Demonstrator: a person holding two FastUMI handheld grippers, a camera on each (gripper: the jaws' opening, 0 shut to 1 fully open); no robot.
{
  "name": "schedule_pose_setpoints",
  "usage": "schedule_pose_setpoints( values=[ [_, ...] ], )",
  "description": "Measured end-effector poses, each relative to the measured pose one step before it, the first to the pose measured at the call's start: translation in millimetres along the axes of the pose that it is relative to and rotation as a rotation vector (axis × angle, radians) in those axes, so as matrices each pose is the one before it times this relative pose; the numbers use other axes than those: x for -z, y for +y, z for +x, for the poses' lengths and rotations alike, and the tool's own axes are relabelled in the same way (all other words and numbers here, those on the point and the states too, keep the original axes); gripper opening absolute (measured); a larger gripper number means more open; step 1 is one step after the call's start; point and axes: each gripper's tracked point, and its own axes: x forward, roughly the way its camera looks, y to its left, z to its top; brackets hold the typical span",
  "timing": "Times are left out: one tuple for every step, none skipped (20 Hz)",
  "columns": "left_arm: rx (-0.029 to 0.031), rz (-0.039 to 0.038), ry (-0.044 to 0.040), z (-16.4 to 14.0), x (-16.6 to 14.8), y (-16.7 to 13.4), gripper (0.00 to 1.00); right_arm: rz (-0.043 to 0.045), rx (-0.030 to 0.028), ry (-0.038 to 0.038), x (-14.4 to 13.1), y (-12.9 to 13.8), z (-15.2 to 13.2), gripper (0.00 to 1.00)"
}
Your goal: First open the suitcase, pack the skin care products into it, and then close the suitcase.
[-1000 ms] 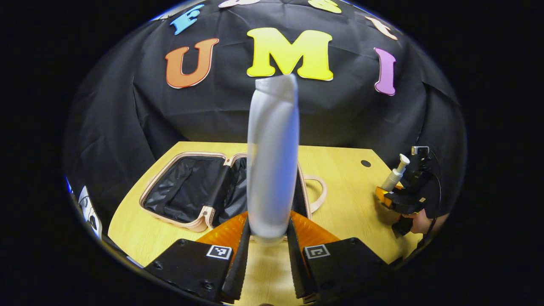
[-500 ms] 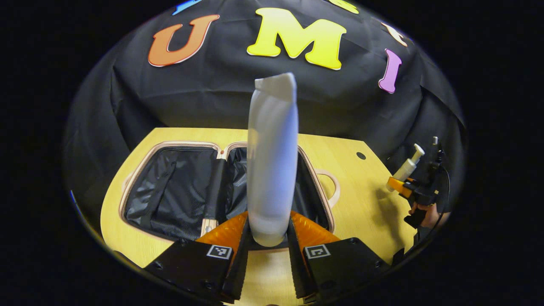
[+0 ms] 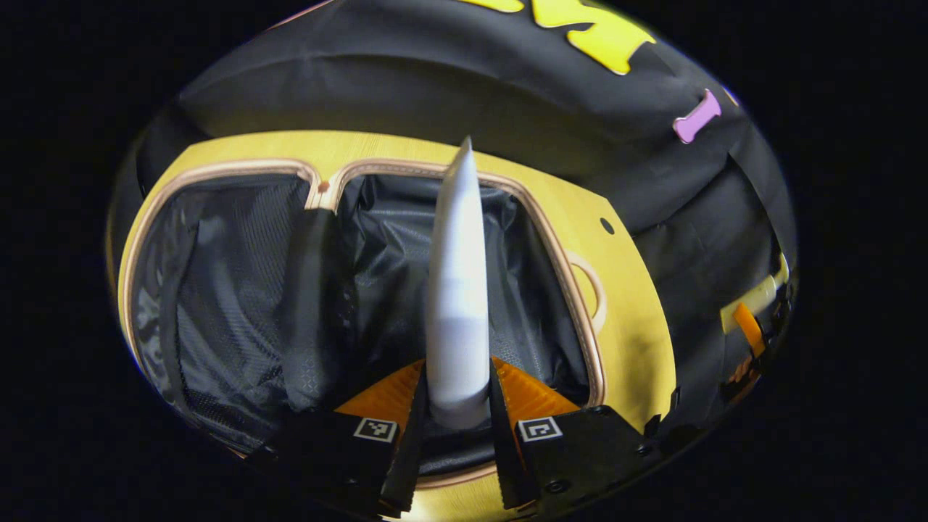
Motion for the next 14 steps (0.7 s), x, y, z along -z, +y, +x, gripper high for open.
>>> schedule_pose_setpoints(
  values=[
    [-0.00203, -0.02622, 0.02627, 6.05, 2.85, 1.88, 0.46, 0.01643, 0.00234, -0.00605, -3.89, 2.60, -8.36, 0.48],
    [0.00324, -0.01909, -0.00134, 2.15, -1.55, -0.42, 0.46, 0.00214, 0.00392, -0.00481, -1.94, 2.48, -6.74, 0.47],
    [-0.00156, -0.01252, 0.00677, 0.29, -1.14, -0.51, 0.46, -0.00996, 0.00604, -0.00378, -2.11, 0.40, -5.37, 0.46],
    [-0.01291, -0.00364, 0.01101, 1.97, 2.07, 0.79, 0.46, -0.01594, 0.00333, -0.00008, -0.25, 1.60, -3.46, 0.48],
    [-0.01184, -0.00385, 0.01272, 1.43, 2.92, 0.20, 0.46, -0.01151, -0.00539, 0.00281, 0.01, 3.31, -1.11, 0.46],
    [-0.01659, -0.01182, 0.01286, 1.12, 4.91, 1.56, 0.46, -0.01265, -0.01381, 0.01358, 2.13, 6.46, -0.32, 0.51],
    [-0.01284, -0.01772, 0.01408, 2.80, 4.54, 1.70, 0.46, -0.00703, -0.02021, 0.01451, 2.06, 8.57, 0.80, 0.48],
    [0.00188, -0.02626, 0.00741, 1.20, 4.55, 1.14, 0.46, -0.00541, -0.02270, 0.01166, 2.10, 11.06, 1.74, 0.48],
    [0.00129, -0.03143, 0.01022, 0.96, 3.07, -0.69, 0.46, -0.00785, -0.02592, 0.01366, 1.05, 11.61, 1.89, 0.48],
    [-0.00517, -0.02185, 0.01436, 1.28, 4.79, 0.65, 0.46, -0.01102, -0.02634, 0.01101, 1.82, 13.63, 3.33, 0.48],
    [-0.00804, -0.00341, 0.00863, -0.37, 2.26, 0.73, 0.47, -0.01198, -0.02757, 0.01323, 0.91, 13.33, 3.49, 0.48],
    [-0.00902, -0.00411, 0.00669, -1.39, 2.18, -0.23, 0.49, -0.01077, -0.03000, 0.01386, 1.84, 13.87, 4.79, 0.48],
    [-0.00103, -0.00674, 0.00390, -2.70, 1.85, -1.14, 0.58, -0.01422, -0.02827, 0.01278, 0.26, 12.44, 5.76, 0.48],
    [0.01384, -0.01266, -0.01173, -5.14, -0.68, -4.19, 0.52, -0.02072, -0.02219, 0.01488, 1.34, 11.23, 4.01, 0.48]
  ],
)
